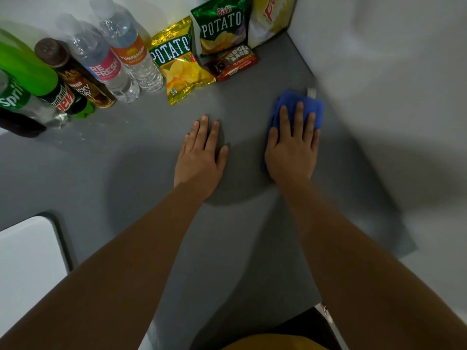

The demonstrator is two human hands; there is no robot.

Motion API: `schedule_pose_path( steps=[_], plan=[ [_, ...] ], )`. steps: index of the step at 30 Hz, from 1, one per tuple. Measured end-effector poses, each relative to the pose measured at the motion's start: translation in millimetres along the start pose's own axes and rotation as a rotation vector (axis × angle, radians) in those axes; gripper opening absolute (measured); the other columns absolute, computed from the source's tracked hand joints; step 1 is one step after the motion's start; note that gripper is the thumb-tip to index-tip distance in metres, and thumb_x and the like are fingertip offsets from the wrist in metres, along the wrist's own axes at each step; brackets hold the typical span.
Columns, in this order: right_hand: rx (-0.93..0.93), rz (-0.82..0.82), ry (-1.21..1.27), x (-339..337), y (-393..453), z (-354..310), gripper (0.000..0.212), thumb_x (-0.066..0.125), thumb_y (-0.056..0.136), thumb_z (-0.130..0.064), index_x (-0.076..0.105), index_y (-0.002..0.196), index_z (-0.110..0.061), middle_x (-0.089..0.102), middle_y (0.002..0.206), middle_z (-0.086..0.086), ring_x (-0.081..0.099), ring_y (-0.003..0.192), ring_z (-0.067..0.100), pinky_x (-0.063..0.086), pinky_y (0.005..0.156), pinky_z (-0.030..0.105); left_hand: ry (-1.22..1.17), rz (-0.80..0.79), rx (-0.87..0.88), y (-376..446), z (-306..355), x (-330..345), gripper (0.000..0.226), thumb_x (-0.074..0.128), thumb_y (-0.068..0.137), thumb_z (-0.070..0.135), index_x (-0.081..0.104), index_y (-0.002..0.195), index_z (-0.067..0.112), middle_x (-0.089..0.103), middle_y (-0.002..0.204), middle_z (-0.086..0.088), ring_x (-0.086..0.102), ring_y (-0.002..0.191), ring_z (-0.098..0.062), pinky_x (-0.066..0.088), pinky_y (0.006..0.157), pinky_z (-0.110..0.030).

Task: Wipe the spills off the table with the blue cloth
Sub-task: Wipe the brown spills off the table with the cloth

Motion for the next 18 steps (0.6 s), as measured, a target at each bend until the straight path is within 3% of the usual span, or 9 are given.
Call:
schedule_pose_path(
  steps=[3,7,13,18],
  plan=[
    [0.013,0.023,-0.012,6,-33,-5,0.060,0.021,0.107,-0.046,0.012,0.163,-0.028,0.000,0.172,0.002,-0.005,0.158,0.028,-0.001,0.127,0.047,0.012,0.010,0.005,-1,0,2,0.061,0.029,0.108,0.046,0.019,0.162,0.019,0.011,0.170,-0.007,0.006,0.157,-0.024,0.012,0.127,-0.042],
    [-0.105,-0.005,-0.026,17,-54,-28,0.060,0.019,0.107,-0.047,0.009,0.163,-0.028,-0.001,0.172,0.002,-0.007,0.158,0.029,-0.002,0.127,0.048,0.027,0.020,0.002,-1,1,2,0.061,0.030,0.108,0.045,0.020,0.161,0.017,0.013,0.170,-0.008,0.009,0.157,-0.024,0.014,0.127,-0.043],
    [-0.354,-0.078,-0.061,15,5,-51,0.058,0.019,0.107,-0.048,0.011,0.163,-0.033,0.002,0.172,-0.002,-0.003,0.158,0.026,0.003,0.127,0.048,0.042,-0.001,-0.003,-1,1,0,0.061,0.028,0.108,0.046,0.019,0.162,0.019,0.011,0.170,-0.006,0.007,0.157,-0.023,0.014,0.127,-0.042],
    [-0.307,-0.082,-0.045,3,51,-44,0.057,0.022,0.107,-0.048,0.013,0.162,-0.035,0.002,0.172,-0.003,-0.003,0.158,0.026,0.000,0.127,0.047,0.058,-0.029,-0.002,0,1,-2,0.061,0.027,0.108,0.046,0.015,0.162,0.019,0.008,0.170,-0.005,0.005,0.157,-0.023,0.011,0.128,-0.041]
  ],
)
Point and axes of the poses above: each hand's wrist, its own y-axis towards the middle knuckle, its own x-axis out of the palm, z = x × y, the point moved 4 cm from there along y, towards the middle knuckle
